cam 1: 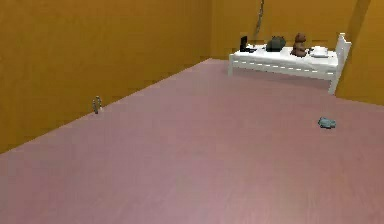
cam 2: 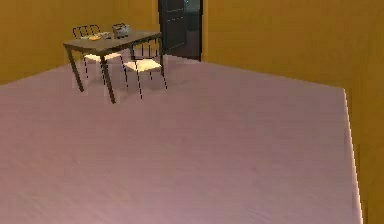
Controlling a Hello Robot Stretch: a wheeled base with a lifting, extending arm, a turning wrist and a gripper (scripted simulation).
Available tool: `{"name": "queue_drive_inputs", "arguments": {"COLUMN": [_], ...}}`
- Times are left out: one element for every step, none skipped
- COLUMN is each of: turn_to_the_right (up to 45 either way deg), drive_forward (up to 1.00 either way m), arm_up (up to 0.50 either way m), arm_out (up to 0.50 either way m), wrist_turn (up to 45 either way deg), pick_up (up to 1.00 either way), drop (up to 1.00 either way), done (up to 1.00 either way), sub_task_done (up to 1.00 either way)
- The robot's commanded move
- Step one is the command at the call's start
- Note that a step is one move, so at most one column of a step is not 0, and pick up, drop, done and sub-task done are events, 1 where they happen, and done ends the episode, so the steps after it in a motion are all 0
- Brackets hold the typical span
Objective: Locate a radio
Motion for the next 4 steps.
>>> {"name": "queue_drive_inputs", "arguments": {"turn_to_the_right": [30.0, 0.0, 45.0, 21.0], "drive_forward": [0.0, 0.1, 0.0, 0.0], "arm_up": [0.0, 0.0, 0.0, 0.0], "arm_out": [0.0, 0.0, 0.0, 0.0], "wrist_turn": [0.0, 0.0, 0.0, 0.0], "pick_up": [0.0, 0.0, 0.0, 0.0], "drop": [0.0, 0.0, 0.0, 0.0], "done": [0.0, 0.0, 0.0, 0.0], "sub_task_done": [0.0, 0.0, 0.0, 0.0]}}
